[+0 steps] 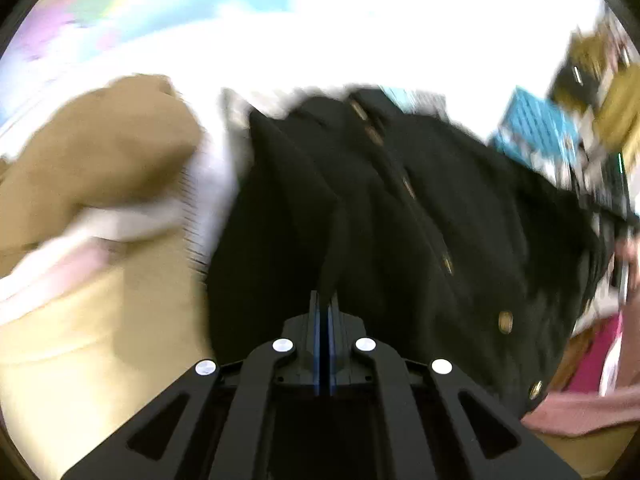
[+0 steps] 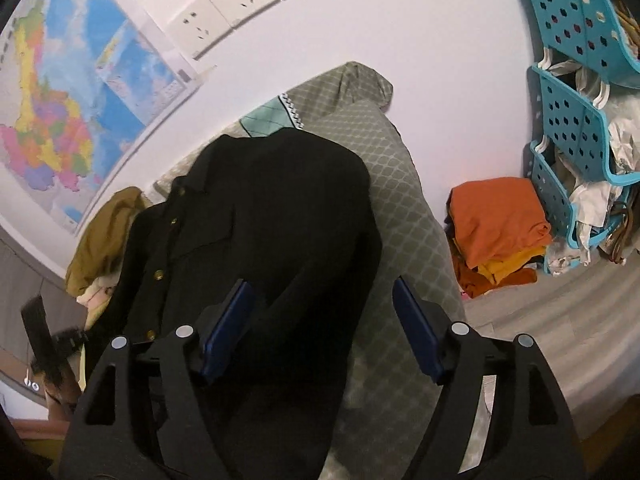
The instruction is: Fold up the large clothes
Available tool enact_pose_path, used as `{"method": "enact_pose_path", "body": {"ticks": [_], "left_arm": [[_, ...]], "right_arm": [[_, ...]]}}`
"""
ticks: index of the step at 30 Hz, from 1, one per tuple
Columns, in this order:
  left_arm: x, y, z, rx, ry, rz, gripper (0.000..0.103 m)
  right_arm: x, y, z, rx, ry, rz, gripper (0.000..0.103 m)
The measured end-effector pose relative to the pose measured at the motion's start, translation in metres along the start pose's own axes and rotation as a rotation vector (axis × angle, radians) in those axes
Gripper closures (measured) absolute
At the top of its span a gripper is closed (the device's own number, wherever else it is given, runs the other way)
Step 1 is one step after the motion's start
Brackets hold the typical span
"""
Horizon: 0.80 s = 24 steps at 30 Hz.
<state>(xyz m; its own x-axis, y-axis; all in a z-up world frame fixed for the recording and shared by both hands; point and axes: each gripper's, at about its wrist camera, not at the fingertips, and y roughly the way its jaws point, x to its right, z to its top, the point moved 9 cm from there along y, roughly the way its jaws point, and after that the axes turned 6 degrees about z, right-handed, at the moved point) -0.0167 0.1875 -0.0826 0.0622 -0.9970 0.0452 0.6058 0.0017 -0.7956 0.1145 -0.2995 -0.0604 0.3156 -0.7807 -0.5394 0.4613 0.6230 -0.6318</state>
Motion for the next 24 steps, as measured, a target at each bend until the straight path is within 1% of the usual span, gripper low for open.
{"method": "enact_pose_path", "body": {"ticks": [2,3,4,5,6,8,9,10,11,12,13,14,15,16,17,18,19,20,22,23,24], "left_arm": [[-0.031,-0.021,0.008,0.053,-0.05,0.08,0.101],[-0.052,-0.03,0.012,0.074,-0.083,0.133,0.101],[-0.07,-0.036,0.014,0.077,-0.116,0.185,0.101],[-0.095,-0.043,0.015,0.086,-0.149,0.27,0.102],[-0.114,-0.046,0.016,0.088,-0.16,0.362,0.102],[-0.159,-0.051,0.01,0.064,-0.18,0.612,0.101],[-0.173,-0.05,0.005,0.032,-0.193,0.682,0.1],[-0.185,-0.047,-0.004,-0.024,-0.219,0.732,0.1],[-0.179,-0.042,-0.009,-0.034,-0.237,0.647,0.099],[-0.159,-0.038,-0.009,-0.02,-0.228,0.498,0.092],[-0.138,-0.037,-0.009,-0.004,-0.202,0.388,0.086],[-0.111,-0.039,-0.009,0.019,-0.159,0.294,0.068],[-0.091,-0.042,-0.01,0.031,-0.124,0.224,0.047],[-0.062,-0.045,-0.013,0.05,-0.085,0.122,0.042],[-0.036,-0.045,-0.017,0.045,-0.054,0.03,0.037],[-0.012,-0.042,-0.023,0.026,-0.017,-0.022,0.032],[0.007,-0.037,-0.029,0.009,0.013,-0.043,0.028],[0.019,-0.031,-0.038,-0.017,0.047,-0.025,0.022],[0.032,-0.023,-0.051,-0.048,0.098,0.014,0.022],[0.036,-0.017,-0.058,-0.073,0.102,0.02,0.019],[0.037,-0.011,-0.063,-0.093,0.11,0.036,0.02]], "right_arm": [[-0.002,-0.009,-0.002,0.015,-0.002,0.02,0.029],[-0.002,-0.013,-0.003,0.02,-0.004,0.024,0.028],[-0.003,-0.018,-0.005,0.026,-0.008,0.031,0.027],[-0.004,-0.021,-0.007,0.029,-0.009,0.037,0.026],[-0.004,-0.024,-0.01,0.032,-0.009,0.041,0.024],[-0.006,-0.027,-0.017,0.027,-0.013,0.058,0.021],[-0.006,-0.029,-0.021,0.023,-0.017,0.057,0.021],[-0.007,-0.03,-0.026,0.018,-0.017,0.063,0.019],[-0.007,-0.031,-0.029,0.013,-0.016,0.071,0.018],[-0.007,-0.033,-0.034,0.01,-0.011,0.076,0.016],[-0.008,-0.036,-0.039,0.009,-0.011,0.075,0.015],[-0.009,-0.038,-0.042,0.009,-0.015,0.076,0.014],[-0.012,-0.04,-0.046,0.012,-0.021,0.081,0.013],[-0.015,-0.042,-0.049,0.015,-0.026,0.086,0.012],[-0.016,-0.043,-0.051,0.016,-0.028,0.091,0.011],[-0.018,-0.044,-0.054,0.02,-0.028,0.096,0.011],[-0.02,-0.044,-0.056,0.022,-0.026,0.1,0.011],[-0.021,-0.043,-0.058,0.022,-0.028,0.103,0.011],[-0.024,-0.041,-0.062,0.022,-0.028,0.118,0.011],[-0.025,-0.041,-0.064,0.02,-0.029,0.124,0.011],[-0.026,-0.039,-0.066,0.018,-0.03,0.123,0.009]]}}
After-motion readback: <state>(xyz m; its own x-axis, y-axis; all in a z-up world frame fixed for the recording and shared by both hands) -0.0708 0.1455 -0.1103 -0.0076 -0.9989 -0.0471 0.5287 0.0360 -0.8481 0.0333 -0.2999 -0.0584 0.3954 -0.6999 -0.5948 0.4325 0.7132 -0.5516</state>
